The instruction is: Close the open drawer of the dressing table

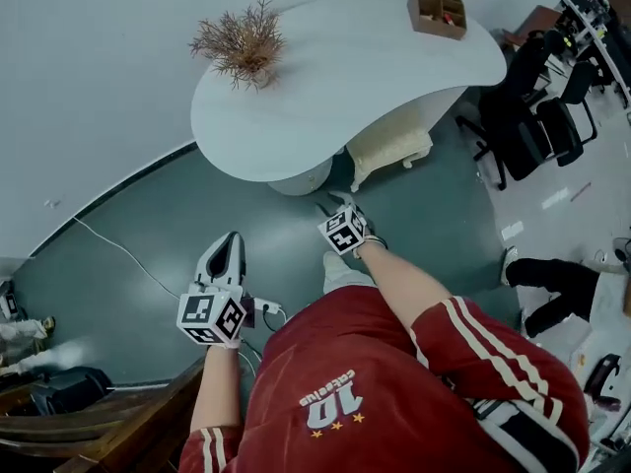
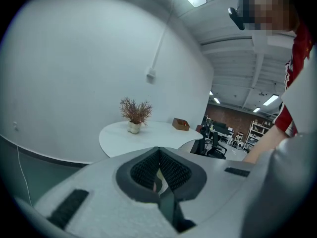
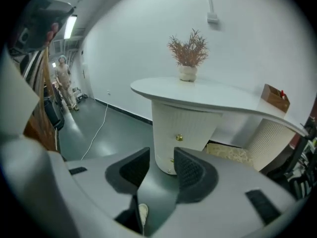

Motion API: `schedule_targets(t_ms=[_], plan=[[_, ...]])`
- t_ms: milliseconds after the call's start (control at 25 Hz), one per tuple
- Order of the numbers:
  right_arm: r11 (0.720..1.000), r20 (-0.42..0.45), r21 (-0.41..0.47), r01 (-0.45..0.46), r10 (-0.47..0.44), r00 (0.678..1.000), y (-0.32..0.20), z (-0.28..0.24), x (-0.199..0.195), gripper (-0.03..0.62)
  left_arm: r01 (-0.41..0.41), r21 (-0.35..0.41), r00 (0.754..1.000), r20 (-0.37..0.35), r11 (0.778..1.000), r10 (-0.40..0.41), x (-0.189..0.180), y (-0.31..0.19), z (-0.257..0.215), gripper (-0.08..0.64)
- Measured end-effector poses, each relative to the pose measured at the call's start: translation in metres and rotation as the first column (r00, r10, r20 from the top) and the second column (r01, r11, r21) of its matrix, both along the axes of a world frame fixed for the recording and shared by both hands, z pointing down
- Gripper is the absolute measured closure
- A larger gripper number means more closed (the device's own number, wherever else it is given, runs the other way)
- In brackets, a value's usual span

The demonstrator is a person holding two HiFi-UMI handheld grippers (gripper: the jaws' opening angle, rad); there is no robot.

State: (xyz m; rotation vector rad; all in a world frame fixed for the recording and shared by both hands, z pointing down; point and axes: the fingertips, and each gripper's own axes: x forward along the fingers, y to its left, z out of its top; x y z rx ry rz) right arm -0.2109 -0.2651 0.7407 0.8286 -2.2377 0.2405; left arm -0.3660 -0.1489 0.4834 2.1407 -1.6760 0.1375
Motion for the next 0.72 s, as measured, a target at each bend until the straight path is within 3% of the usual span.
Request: schedule_targets(t_ms=[240, 480, 720], plan=[[0.999, -0.025, 0.035, 0.036, -0.035, 0.999, 0.066, -0.042, 0.024, 0.437, 0.03, 0.069, 0.998, -0.055, 0.997, -0.026, -0.017, 0.033, -0.031, 0.561], [0.996, 0.088, 0.074, -0.043, 0.036, 0.995, 0.126, -0.109, 0.061, 0.437, 0.004, 0.108, 0.998, -0.06, 0.994, 0.003, -0.013, 0.062, -0.06, 0.561], [0.984, 0.225, 0.131, -0.12, 0.088, 0.97, 0.155, -0.177, 0.088, 0.437, -0.02, 0.144, 0.998, -0.06, 0.989, 0.029, 0.007, 0.094, -0.08, 0.56]])
